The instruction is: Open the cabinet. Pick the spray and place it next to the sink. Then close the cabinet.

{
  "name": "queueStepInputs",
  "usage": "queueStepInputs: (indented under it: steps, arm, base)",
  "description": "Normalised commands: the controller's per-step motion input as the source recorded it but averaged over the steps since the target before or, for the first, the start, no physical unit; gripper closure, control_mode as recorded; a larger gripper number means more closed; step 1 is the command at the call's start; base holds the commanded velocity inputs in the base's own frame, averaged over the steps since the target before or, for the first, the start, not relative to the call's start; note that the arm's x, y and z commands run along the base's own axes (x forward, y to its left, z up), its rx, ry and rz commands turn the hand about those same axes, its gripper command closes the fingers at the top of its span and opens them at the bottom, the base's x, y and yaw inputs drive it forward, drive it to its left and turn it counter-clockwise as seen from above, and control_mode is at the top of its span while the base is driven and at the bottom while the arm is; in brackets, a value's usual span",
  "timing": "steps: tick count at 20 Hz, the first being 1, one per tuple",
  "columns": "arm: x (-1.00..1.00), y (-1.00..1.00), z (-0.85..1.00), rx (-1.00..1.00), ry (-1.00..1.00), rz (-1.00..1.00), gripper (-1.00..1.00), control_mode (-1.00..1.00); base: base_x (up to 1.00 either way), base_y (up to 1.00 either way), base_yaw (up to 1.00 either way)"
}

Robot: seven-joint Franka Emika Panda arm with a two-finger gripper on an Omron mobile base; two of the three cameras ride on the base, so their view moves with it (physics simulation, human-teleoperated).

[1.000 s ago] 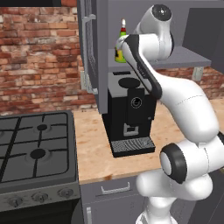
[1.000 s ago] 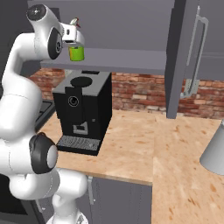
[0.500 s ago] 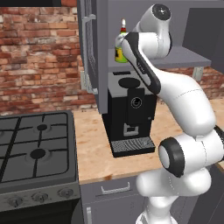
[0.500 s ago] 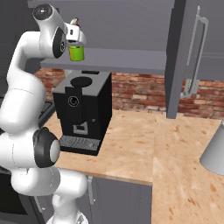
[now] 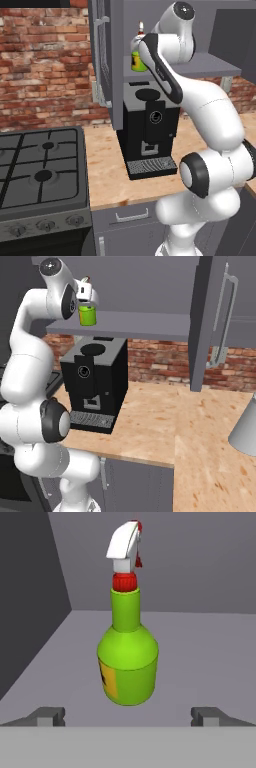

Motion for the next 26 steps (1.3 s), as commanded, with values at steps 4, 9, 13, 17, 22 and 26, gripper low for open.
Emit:
queueStepInputs:
  steps: [4, 9, 13, 17, 22, 26]
  arm:
    - [0.19, 0.0, 0.0, 0.0, -0.01, 0.0, -1.0, -1.0]
    - [0.4, 0.02, 0.0, 0.0, -0.03, 0.0, -1.0, -1.0]
    - [0.27, 0.01, 0.0, 0.0, -0.05, 0.0, -1.0, -1.0]
    - [0.15, 0.01, 0.0, 0.0, -0.01, 0.0, -1.0, -1.0]
    - [0.0, 0.08, 0.0, 0.0, 0.0, 0.0, -1.0, -1.0]
    - [0.17, 0.11, -0.02, 0.0, 0.0, 0.0, -1.0, -1.0]
  base:
    - [0.0, 0.0, 0.0]
    - [0.0, 0.0, 0.0]
    - [0.0, 0.0, 0.0]
    - [0.0, 0.0, 0.0]
    - [0.0, 0.0, 0.0]
    - [0.0, 0.0, 0.0]
